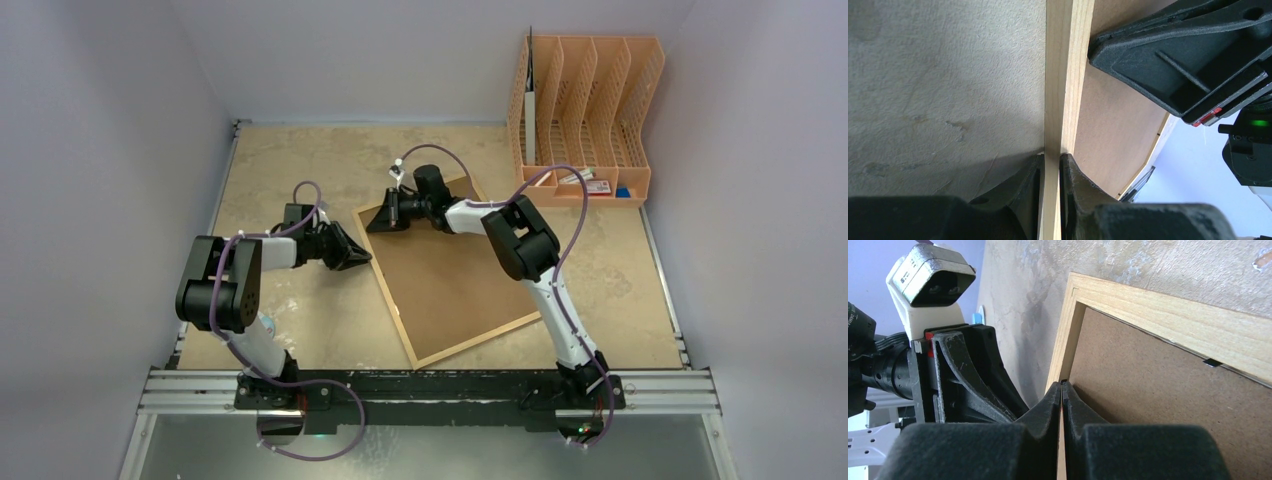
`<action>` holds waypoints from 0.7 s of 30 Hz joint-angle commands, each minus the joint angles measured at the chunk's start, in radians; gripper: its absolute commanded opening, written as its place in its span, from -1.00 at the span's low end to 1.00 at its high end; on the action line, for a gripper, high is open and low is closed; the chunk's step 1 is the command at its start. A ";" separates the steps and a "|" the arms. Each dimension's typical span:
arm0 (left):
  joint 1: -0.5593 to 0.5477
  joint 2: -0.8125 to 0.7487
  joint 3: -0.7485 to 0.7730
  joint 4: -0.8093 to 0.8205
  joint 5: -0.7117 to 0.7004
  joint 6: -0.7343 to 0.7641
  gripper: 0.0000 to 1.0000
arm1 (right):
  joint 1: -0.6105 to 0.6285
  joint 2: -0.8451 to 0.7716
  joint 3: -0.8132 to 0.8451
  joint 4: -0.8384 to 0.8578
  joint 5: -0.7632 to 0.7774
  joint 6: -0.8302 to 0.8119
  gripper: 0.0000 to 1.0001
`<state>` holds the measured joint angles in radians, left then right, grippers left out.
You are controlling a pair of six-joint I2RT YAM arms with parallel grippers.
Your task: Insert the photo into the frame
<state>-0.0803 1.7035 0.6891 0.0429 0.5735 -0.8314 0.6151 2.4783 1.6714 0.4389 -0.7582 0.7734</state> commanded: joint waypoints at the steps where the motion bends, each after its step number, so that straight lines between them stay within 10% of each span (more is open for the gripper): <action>1: -0.003 0.078 -0.057 -0.162 -0.245 0.061 -0.64 | 0.002 0.003 -0.020 -0.044 -0.028 0.013 -0.86; 10: 0.006 0.054 -0.016 -0.205 -0.255 0.086 -0.63 | -0.004 -0.084 -0.035 0.108 0.013 0.126 -0.89; 21: 0.115 0.057 0.440 -0.266 -0.148 0.339 0.01 | -0.063 -0.557 -0.292 -0.368 0.551 -0.032 -0.68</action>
<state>0.0380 1.7077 0.9874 -0.2253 0.4068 -0.6170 0.5755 2.0609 1.4715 0.2520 -0.4107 0.8074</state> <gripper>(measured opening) 0.451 0.148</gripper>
